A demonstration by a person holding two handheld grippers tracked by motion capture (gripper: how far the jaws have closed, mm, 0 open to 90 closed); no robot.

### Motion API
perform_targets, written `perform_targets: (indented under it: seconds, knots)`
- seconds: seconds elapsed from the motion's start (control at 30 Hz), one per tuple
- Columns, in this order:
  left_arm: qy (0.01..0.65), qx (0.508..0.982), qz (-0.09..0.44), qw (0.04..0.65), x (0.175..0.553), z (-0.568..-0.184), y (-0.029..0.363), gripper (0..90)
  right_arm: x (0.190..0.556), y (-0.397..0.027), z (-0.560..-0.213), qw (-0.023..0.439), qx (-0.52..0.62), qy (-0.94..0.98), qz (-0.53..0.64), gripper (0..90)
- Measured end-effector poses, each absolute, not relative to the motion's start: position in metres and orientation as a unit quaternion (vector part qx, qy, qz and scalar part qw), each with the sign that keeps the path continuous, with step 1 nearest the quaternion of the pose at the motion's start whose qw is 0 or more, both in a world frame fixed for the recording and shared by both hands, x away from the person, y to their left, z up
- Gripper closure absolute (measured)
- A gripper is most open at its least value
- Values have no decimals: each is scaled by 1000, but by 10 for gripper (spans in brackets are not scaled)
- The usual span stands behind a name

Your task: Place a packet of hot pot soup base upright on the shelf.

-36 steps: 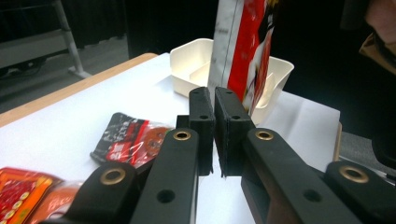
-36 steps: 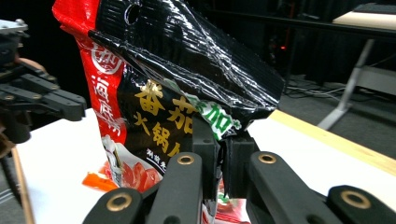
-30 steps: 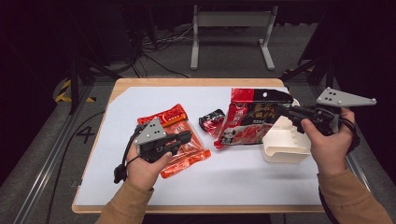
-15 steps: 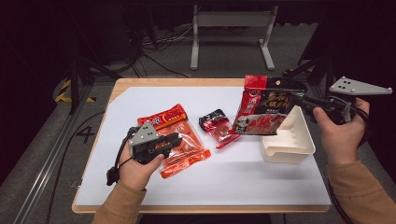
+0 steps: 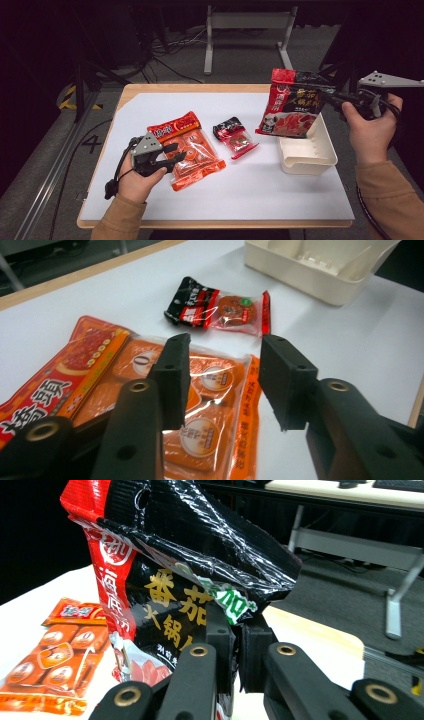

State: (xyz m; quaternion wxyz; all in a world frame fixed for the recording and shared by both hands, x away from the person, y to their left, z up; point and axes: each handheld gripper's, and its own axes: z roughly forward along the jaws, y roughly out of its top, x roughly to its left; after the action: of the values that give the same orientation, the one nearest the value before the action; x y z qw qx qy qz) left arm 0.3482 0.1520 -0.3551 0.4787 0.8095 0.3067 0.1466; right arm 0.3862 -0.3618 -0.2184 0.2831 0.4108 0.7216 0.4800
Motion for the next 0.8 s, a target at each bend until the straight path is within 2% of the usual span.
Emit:
perform_targets:
  seconds: [0.17, 0.8]
  knots:
    - [317, 812, 146, 467, 349, -359, 162, 478, 393, -365, -214, 300, 421, 719, 464, 859]
    - [333, 815, 132, 455, 353, -369, 173, 450, 415, -380, -213, 366, 432, 703, 430, 858]
